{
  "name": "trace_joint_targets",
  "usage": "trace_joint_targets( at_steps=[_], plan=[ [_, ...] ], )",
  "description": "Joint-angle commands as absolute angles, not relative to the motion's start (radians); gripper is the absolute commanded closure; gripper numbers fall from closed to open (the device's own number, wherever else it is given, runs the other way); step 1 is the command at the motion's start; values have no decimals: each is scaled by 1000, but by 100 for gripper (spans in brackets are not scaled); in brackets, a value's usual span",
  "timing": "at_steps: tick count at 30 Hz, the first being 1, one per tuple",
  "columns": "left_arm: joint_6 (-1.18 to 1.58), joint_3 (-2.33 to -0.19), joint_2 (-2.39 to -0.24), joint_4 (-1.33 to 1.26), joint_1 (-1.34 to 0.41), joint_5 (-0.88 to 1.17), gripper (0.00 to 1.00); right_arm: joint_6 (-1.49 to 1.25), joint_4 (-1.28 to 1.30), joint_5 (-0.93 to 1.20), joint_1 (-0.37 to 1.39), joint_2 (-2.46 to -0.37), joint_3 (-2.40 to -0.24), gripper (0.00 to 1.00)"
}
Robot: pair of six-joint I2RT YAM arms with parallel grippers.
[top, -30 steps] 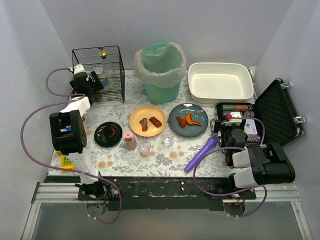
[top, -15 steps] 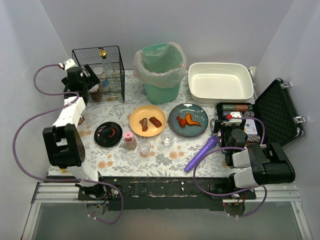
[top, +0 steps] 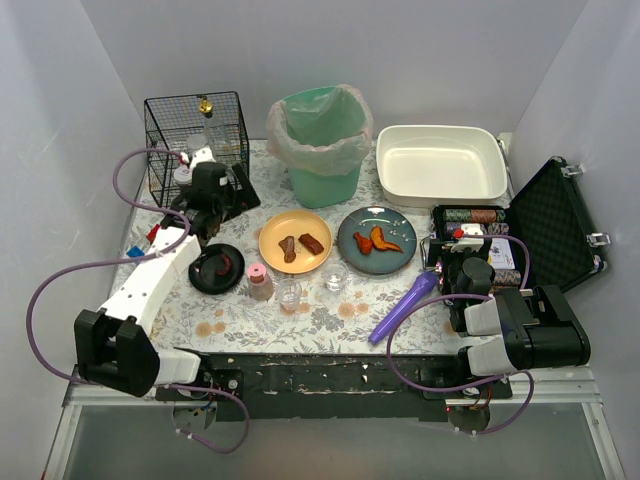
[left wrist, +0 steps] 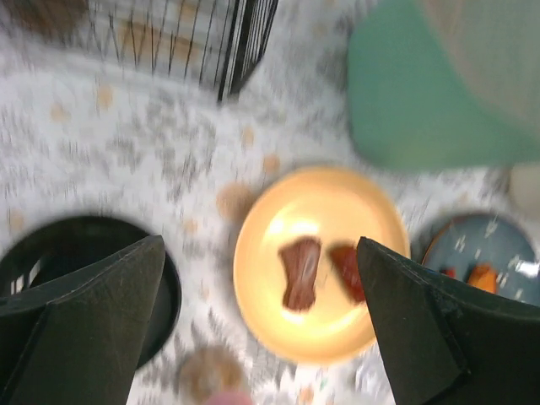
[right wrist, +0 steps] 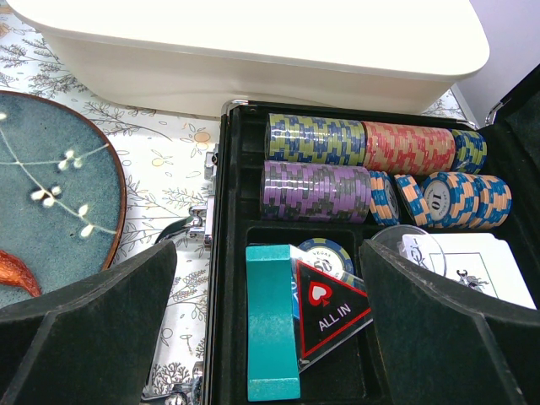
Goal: Clear the kitchen counter
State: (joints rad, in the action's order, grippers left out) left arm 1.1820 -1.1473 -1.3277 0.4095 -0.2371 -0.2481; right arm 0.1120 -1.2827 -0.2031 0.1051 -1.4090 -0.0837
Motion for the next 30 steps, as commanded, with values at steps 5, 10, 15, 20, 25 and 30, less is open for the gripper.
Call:
trace_joint_targets(
  at_steps=[5,10,15,20,25,30],
  plan=[
    [1333,-993,-1134,698,-333,-295,2,124,-1348,-212,110,-1413,-83,2],
    [1373,-904,-1103,690,-363,-252,2,124,-1348,-213,110,-1413,-83,2],
    [1402,-858,-1109,649,-426,-212,2,124,-1348,-213,110,-1413,-83,2],
    [1405,-836,-1132,647,-505,-229,2,124,-1348,-212,109,-1413,-83,2],
    [1419,-818,-1144,646,-543,-245,2,124,-1348,-212,109,-1413,-83,2],
    [1434,-798,-1163,653,-584,-268,2,124,-1348,-212,109,-1413,-83,2]
  ],
)
